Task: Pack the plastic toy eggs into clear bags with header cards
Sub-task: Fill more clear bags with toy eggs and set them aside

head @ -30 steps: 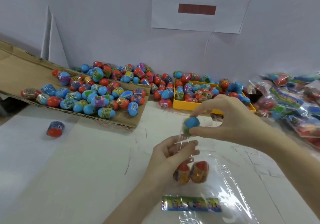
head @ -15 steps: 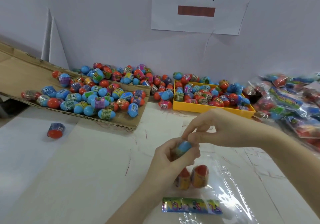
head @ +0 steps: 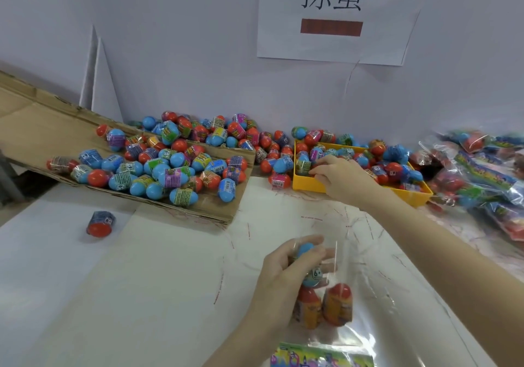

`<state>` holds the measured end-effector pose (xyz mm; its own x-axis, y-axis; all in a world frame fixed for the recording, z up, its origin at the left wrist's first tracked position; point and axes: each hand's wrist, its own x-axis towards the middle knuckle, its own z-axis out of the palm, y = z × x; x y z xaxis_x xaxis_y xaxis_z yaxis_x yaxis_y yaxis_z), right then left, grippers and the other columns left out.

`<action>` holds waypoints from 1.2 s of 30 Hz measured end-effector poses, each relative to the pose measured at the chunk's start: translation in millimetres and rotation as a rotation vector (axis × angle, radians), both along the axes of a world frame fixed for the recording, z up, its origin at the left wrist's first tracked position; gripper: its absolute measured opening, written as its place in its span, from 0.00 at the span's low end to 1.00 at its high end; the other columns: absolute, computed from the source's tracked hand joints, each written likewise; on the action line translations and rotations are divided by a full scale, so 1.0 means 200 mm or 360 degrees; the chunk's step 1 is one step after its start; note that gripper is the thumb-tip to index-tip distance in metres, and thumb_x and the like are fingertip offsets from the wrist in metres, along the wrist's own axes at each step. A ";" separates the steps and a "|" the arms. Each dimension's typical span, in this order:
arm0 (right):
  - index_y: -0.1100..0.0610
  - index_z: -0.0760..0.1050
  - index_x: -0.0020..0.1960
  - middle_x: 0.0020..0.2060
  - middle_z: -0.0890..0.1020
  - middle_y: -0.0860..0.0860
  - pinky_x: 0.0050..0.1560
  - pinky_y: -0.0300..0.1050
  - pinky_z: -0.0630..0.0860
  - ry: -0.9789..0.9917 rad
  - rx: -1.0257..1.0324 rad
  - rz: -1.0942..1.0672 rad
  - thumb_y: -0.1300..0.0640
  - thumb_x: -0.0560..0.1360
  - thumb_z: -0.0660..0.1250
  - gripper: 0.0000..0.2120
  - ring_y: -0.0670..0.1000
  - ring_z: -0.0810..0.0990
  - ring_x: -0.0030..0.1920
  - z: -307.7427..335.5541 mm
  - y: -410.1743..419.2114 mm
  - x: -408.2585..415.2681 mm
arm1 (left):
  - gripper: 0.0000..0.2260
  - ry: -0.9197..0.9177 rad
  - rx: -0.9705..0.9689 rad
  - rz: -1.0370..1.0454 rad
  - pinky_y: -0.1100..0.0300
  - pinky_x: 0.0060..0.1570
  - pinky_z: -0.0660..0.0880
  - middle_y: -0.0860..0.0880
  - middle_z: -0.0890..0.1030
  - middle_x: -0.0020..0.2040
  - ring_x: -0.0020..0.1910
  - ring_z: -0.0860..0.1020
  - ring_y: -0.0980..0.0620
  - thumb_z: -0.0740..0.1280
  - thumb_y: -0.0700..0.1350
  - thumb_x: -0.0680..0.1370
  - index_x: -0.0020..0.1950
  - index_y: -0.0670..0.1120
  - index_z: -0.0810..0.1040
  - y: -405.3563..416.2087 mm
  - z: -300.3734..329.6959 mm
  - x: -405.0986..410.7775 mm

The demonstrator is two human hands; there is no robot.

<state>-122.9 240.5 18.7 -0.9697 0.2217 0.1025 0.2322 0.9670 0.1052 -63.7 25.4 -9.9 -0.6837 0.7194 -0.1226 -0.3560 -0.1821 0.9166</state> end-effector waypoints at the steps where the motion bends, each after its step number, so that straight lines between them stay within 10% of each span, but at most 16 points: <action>1: 0.54 0.70 0.65 0.63 0.71 0.52 0.60 0.47 0.70 0.0024 0.0018 0.0019 0.57 0.80 0.56 0.15 0.53 0.72 0.58 0.00 0.00 0.00 | 0.20 -0.0017 0.0004 0.0020 0.61 0.44 0.80 0.47 0.85 0.45 0.45 0.83 0.50 0.78 0.49 0.59 0.48 0.48 0.81 0.00 0.00 -0.01; 8: 0.56 0.69 0.56 0.52 0.77 0.53 0.49 0.40 0.66 0.0087 -0.0069 0.0000 0.53 0.78 0.59 0.09 0.49 0.71 0.46 0.04 0.00 0.04 | 0.21 0.0003 0.0038 0.0067 0.63 0.40 0.79 0.47 0.85 0.46 0.45 0.84 0.50 0.70 0.54 0.56 0.46 0.48 0.81 0.00 0.00 0.00; 15: 0.51 0.63 0.69 0.64 0.68 0.53 0.66 0.53 0.59 -0.0042 0.0055 -0.0166 0.50 0.77 0.62 0.22 0.55 0.63 0.65 0.03 0.02 0.04 | 0.14 0.0054 0.0010 0.0034 0.64 0.40 0.79 0.51 0.85 0.43 0.44 0.84 0.51 0.69 0.48 0.66 0.50 0.47 0.79 0.00 -0.02 -0.01; 20: 0.52 0.67 0.61 0.60 0.72 0.52 0.63 0.51 0.60 -0.0041 -0.0024 -0.0133 0.51 0.76 0.62 0.14 0.54 0.66 0.61 0.03 0.03 0.04 | 0.21 0.0099 -0.0005 0.0064 0.65 0.38 0.78 0.50 0.85 0.44 0.43 0.84 0.51 0.70 0.54 0.57 0.47 0.49 0.80 0.01 -0.01 0.00; 25: 0.52 0.66 0.64 0.61 0.72 0.52 0.63 0.53 0.60 0.0001 -0.0073 -0.0139 0.51 0.75 0.64 0.19 0.54 0.66 0.62 0.05 0.05 0.04 | 0.07 0.0112 -0.0032 0.0054 0.65 0.39 0.78 0.48 0.84 0.47 0.44 0.83 0.51 0.69 0.46 0.70 0.47 0.50 0.80 0.01 -0.01 0.00; 29: 0.51 0.67 0.66 0.62 0.69 0.53 0.65 0.54 0.58 -0.0048 -0.0038 -0.0146 0.49 0.75 0.64 0.20 0.55 0.64 0.64 0.04 0.06 0.03 | 0.19 0.0095 -0.0003 0.0060 0.64 0.40 0.79 0.49 0.85 0.43 0.44 0.84 0.51 0.70 0.53 0.58 0.47 0.49 0.80 0.01 -0.01 0.00; 36: 0.51 0.67 0.62 0.59 0.73 0.51 0.62 0.51 0.59 0.0018 -0.0065 -0.0108 0.50 0.75 0.64 0.17 0.52 0.65 0.59 0.04 0.07 0.04 | 0.07 0.0090 -0.0041 0.0052 0.65 0.40 0.78 0.50 0.85 0.43 0.44 0.84 0.51 0.69 0.44 0.70 0.48 0.48 0.80 0.01 -0.02 0.00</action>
<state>-115.7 254.2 26.1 -0.9512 0.2910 0.1030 0.2982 0.9524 0.0632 -64.4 27.0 -13.8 -0.7134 0.6934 -0.1014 -0.2976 -0.1688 0.9396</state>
